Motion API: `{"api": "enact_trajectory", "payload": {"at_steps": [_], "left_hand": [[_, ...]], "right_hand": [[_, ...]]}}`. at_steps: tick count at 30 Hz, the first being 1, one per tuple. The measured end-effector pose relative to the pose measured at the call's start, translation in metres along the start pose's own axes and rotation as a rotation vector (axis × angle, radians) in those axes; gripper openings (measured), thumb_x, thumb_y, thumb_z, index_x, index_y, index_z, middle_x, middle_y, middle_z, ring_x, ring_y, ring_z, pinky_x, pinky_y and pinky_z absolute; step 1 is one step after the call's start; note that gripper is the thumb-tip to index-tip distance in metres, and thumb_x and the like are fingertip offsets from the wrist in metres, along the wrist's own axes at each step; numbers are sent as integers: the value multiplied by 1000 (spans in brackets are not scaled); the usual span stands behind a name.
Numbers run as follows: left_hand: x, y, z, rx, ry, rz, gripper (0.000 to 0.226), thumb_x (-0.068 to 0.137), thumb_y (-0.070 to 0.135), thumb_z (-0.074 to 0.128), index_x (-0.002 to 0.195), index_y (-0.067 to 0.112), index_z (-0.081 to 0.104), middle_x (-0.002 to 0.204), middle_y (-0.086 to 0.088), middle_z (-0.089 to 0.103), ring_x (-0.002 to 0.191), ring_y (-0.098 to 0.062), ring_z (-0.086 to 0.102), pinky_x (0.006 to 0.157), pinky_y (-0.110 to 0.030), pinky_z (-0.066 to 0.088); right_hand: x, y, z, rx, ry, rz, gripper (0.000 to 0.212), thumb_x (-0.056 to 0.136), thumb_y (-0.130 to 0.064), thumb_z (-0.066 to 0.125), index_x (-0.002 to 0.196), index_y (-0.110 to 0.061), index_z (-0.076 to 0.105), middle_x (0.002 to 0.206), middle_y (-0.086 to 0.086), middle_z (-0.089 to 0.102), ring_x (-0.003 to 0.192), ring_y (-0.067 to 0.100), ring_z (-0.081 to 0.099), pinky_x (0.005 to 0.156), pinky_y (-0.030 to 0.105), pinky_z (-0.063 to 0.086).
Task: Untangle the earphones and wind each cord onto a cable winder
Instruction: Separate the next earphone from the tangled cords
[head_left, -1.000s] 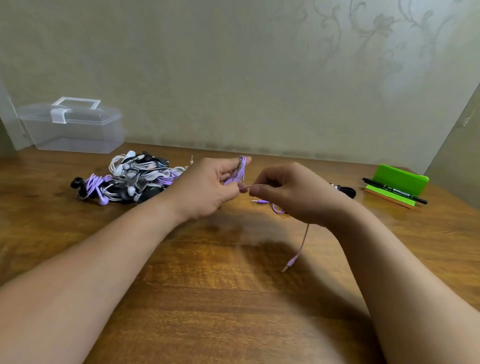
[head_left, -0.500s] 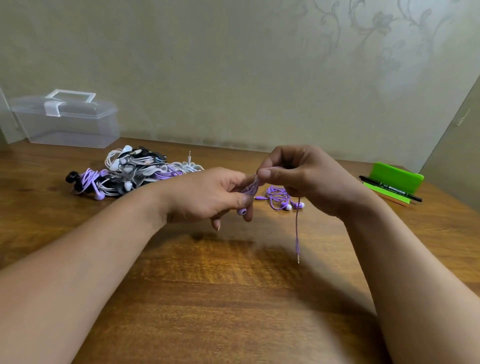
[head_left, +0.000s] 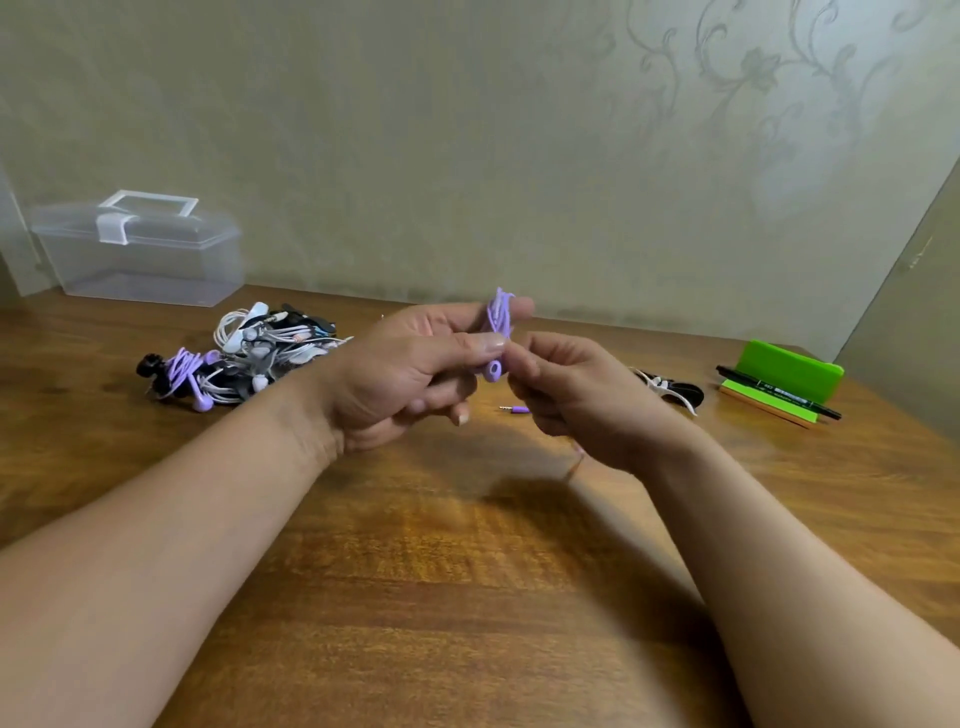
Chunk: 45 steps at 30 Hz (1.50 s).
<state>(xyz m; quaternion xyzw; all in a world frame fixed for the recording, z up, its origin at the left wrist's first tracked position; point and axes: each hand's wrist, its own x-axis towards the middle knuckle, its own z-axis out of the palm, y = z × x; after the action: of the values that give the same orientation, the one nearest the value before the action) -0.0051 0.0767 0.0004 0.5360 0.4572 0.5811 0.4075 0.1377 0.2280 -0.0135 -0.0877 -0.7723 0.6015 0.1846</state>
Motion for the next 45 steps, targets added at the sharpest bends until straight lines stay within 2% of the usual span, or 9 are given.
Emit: {"api": "enact_trajectory", "payload": {"at_steps": [3,9,14,18,24,31,35,39,45], "left_hand": [[8,-10,1,-5,205,34,38,106,13,50,142,20,56,99,-7,71,36,-4,26,51,-22,43],[13,-16,-2,200,494,69,44,108,13,48,151,24,47,119,-2,76,37,-2,37,51,-22,42],[14,-23,-4,495,515,95,48,107,16,54,151,33,48,110,11,78,80,3,64,53,-25,49],[15,-33,-9,721,466,133,45,105,20,59,146,36,55,117,24,72,113,3,64,99,-30,52],[9,-21,-2,769,231,-21,27,111,38,41,109,24,64,84,6,65,84,-10,60,66,-41,57],[4,-9,2,348,-42,-75,31,110,27,43,118,6,64,76,-5,44,45,-9,25,56,-33,48],[-1,1,7,-5,-131,-44,40,107,26,42,132,1,60,73,-1,40,46,-13,15,53,-26,45],[4,-1,8,-98,-7,16,46,105,27,45,138,-6,50,75,-1,44,52,-12,35,65,-29,52],[11,-12,2,23,158,76,47,105,32,49,123,-10,59,88,-7,57,105,-23,57,100,-41,41]], "right_hand": [[4,3,23,-257,78,-26,20,109,-30,56,99,-22,71,66,-7,55,51,4,38,51,24,30],[1,-5,37,-604,108,-80,29,109,-25,50,86,-18,66,68,-5,61,53,4,44,53,22,35],[0,-9,35,-763,217,-88,27,106,-30,55,90,-14,70,72,0,68,66,23,58,60,36,45],[-3,-14,31,-831,308,-145,23,100,-29,61,81,-18,66,67,-9,62,63,11,53,55,27,38],[-4,-24,10,-679,370,-203,10,97,-16,61,96,-23,68,76,-9,64,64,2,54,55,13,36],[-2,-20,-19,-266,245,-213,8,97,-17,74,97,-9,73,83,4,72,69,15,60,67,29,52],[3,-10,-9,109,214,-185,14,101,-21,67,97,-9,74,86,13,67,80,24,61,71,30,55],[12,1,14,275,175,-182,18,98,-21,68,105,-5,70,95,25,60,83,30,55,74,34,55],[11,3,12,142,206,-150,18,106,-3,53,114,-1,69,91,11,71,89,24,63,97,48,53]]}}
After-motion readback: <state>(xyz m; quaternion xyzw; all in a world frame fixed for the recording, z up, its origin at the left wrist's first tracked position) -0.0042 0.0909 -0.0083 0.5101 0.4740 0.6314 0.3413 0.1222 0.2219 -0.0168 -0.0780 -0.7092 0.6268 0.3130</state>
